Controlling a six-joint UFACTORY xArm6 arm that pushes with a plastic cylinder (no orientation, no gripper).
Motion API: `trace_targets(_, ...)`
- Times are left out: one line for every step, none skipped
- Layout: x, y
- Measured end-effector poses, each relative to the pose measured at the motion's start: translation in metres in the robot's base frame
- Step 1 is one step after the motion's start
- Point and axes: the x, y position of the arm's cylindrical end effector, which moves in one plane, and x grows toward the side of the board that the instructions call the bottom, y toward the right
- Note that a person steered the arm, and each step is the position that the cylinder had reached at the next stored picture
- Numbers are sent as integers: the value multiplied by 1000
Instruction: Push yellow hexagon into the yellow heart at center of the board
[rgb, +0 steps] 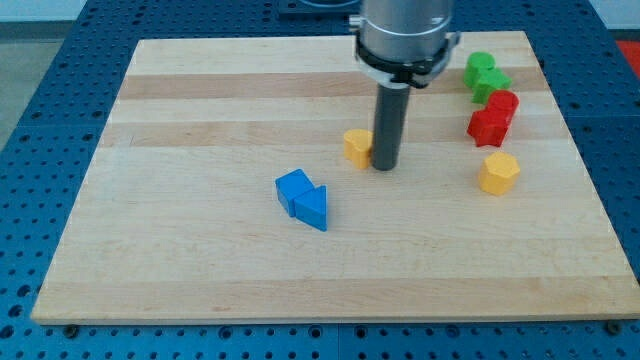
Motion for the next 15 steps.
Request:
trace_targets(-16, -46)
trace_targets(-35, -81)
trace_targets(-25, -81)
trace_targets(10, -20)
trace_targets(30, 58)
trace_targets(70, 95)
trace_targets(93, 161)
trace_targets(67, 202)
trace_targets(34, 185)
trace_targets(16, 131)
trace_targets(17, 97)
trace_targets(34, 145)
trace_targets(56, 141)
trace_targets(55, 86)
trace_targets(28, 32)
